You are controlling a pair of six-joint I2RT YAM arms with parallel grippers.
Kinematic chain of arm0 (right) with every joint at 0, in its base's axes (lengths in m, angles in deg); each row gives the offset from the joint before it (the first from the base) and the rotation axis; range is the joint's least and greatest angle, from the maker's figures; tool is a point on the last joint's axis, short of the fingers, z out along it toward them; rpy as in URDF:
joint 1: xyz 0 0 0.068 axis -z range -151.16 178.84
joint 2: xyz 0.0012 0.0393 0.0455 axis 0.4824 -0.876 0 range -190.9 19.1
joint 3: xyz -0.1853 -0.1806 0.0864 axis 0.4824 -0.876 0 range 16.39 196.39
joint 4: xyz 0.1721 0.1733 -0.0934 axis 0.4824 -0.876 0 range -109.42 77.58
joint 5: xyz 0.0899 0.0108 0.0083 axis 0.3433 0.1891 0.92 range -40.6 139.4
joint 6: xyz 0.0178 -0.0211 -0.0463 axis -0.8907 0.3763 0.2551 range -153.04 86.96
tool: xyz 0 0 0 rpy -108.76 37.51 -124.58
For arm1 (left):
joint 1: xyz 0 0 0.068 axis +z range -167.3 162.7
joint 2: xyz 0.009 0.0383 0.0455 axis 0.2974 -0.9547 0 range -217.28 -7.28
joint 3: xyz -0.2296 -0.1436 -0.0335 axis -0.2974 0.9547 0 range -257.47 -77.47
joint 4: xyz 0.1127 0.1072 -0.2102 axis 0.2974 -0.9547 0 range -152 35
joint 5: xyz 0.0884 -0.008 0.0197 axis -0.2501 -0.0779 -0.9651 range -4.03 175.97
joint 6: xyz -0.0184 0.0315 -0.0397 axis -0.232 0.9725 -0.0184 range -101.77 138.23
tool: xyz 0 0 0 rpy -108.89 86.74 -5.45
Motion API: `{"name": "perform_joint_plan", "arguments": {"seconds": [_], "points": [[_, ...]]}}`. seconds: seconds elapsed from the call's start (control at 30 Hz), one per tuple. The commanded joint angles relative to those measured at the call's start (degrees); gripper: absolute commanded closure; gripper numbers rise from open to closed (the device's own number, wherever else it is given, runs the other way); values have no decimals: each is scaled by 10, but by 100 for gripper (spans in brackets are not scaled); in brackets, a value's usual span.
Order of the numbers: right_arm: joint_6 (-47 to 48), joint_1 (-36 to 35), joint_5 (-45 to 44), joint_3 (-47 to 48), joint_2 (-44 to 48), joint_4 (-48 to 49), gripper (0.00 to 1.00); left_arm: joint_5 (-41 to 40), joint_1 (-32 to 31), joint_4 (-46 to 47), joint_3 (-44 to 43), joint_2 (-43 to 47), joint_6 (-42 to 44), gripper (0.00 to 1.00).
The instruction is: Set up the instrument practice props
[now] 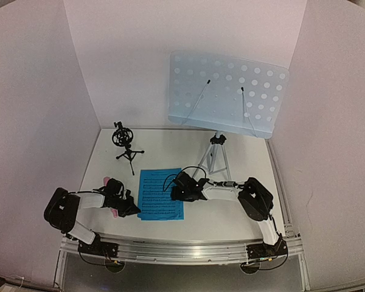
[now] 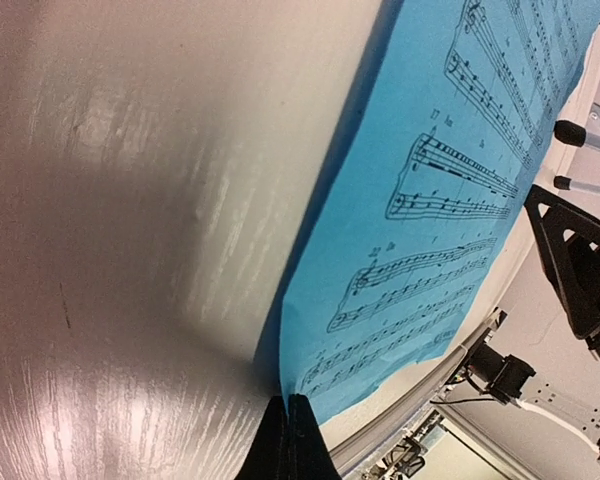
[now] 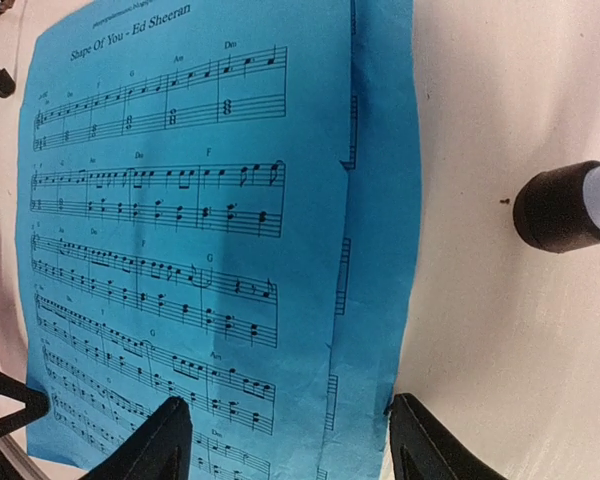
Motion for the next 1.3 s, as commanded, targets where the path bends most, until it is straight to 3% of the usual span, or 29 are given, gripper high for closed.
{"name": "perform_joint_plan", "arguments": {"seconds": [0.0,0.1,0.2,0.33,0.63,0.8,1.27], "points": [[24,-3,13,-7,29,4,32,-6,2,-63,-58,23,33,100],[45,0,35,-9,60,2,28,-4,2,-106,-89,39,54,100],[39,4,37,-26,98,-2,13,-6,2,-129,-106,63,67,100],[26,7,45,-47,142,-5,9,-1,1,-144,-127,94,76,100],[-73,11,151,-55,134,31,10,61,0,-76,-136,141,21,100],[-162,31,186,-125,136,149,10,79,0,-49,-153,151,0,100],[-330,49,265,-212,63,392,14,92,0,-32,-157,143,-33,100]]}}
